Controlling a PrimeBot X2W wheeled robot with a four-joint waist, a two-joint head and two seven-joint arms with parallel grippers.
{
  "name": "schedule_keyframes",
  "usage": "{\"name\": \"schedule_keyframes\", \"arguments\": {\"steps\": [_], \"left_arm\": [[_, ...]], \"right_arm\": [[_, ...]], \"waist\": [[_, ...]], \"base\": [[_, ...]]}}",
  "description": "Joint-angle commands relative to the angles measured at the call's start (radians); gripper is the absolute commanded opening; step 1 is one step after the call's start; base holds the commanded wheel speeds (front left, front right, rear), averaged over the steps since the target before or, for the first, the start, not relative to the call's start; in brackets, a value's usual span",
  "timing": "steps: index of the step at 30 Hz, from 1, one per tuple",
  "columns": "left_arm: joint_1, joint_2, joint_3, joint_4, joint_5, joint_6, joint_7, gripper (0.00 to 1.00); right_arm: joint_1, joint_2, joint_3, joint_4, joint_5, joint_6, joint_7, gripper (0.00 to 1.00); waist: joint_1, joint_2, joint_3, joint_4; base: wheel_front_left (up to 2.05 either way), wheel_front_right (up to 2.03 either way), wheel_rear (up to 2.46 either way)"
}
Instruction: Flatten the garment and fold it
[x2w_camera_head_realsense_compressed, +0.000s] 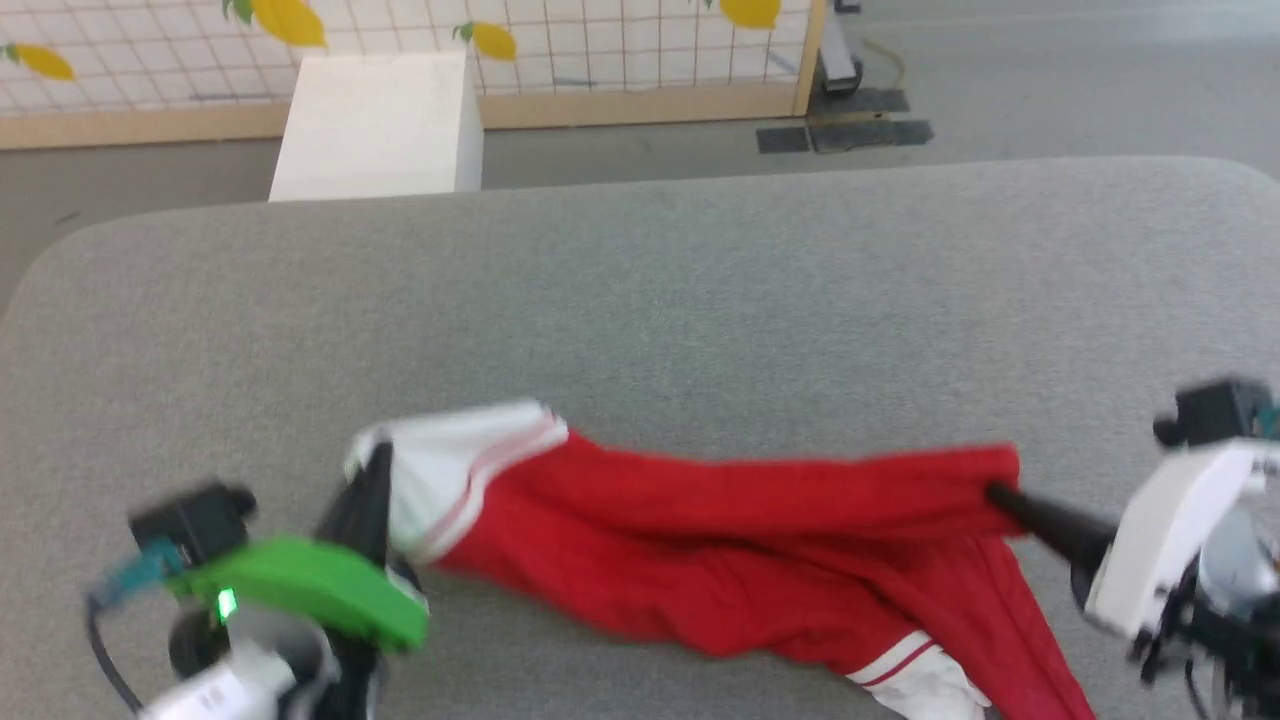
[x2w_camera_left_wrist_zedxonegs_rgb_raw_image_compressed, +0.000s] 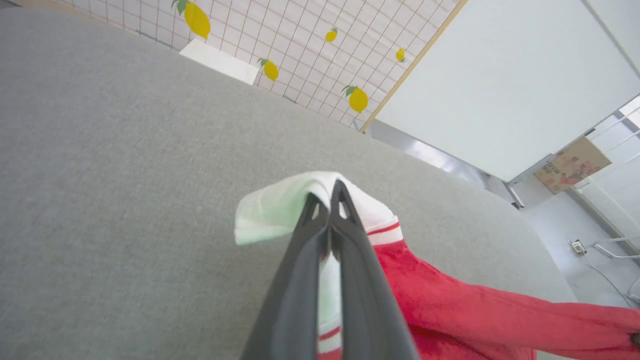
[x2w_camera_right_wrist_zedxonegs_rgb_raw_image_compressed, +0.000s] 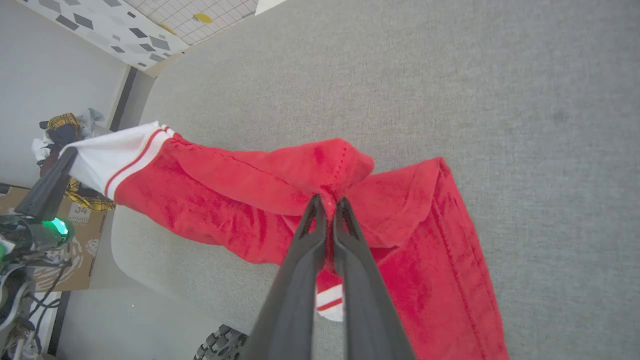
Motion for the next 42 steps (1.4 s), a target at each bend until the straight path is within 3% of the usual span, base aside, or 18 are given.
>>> {"name": "schedule_keyframes", "arguments": {"steps": [1,5,7,8,11,21,26,33,42], "left_arm": [[-0.073,0.014,0.016,-0.009,-0.024,-0.018,0.013,0.00],[-0.276,0.072,0.035,0.044,-0.056,-0.069,0.090,0.00],[-0.395,0.057,0.055,0.090,-0.119,-0.087,0.123,0.00],[-0.450,0.090,0.043,0.118,-0.091,-0.095,0.145,0.00],[-0.645,0.117,0.028,0.220,-0.063,-0.105,0.183,0.00],[-1.212,0.175,0.007,0.514,0.089,-0.063,0.179,0.00],[-1.431,0.187,0.000,0.590,0.152,-0.056,0.116,0.00],[-1.656,0.175,0.014,0.648,0.216,-0.074,-0.119,0.00],[-1.639,0.144,0.024,0.774,0.172,-0.143,-0.227,0.00]], "right_arm": [[-0.069,-0.014,0.002,-0.004,0.003,-0.001,0.029,0.00],[-0.264,-0.048,0.002,0.045,-0.027,-0.001,0.107,0.00],[-0.374,-0.056,0.000,0.077,-0.052,-0.001,0.129,0.00],[-0.424,-0.056,0.000,0.094,-0.067,-0.001,0.133,0.00],[-0.593,-0.051,0.002,0.159,-0.130,-0.001,0.122,0.00],[-1.106,-0.002,0.019,0.442,-0.318,-0.001,-0.081,0.00],[-1.312,0.024,-0.029,0.564,-0.392,-0.001,-0.221,0.00],[-1.516,0.033,-0.042,0.692,-0.459,-0.001,-0.453,0.00],[-1.530,0.034,0.001,0.853,-0.427,-0.001,-0.564,0.00]], "waist": [[0.0000,0.0000,-0.015,-0.017],[0.0000,0.0000,-0.003,-0.011],[0.0000,0.0000,0.015,-0.003],[0.0000,0.0000,0.028,-0.003],[0.0000,0.0000,0.080,0.001],[0.0000,0.0000,0.310,-0.032],[0.0000,0.0000,0.402,-0.054],[0.0000,0.0000,0.500,-0.058],[0.0000,0.0000,0.533,-0.023]], "base": [[0.00,0.00,0.00],[0.00,0.00,0.00],[0.00,0.00,0.00],[0.00,0.00,0.00],[0.00,0.00,0.00],[0.00,0.00,0.00],[0.00,0.00,0.00],[0.00,0.00,0.00],[0.00,0.00,0.00]]}}
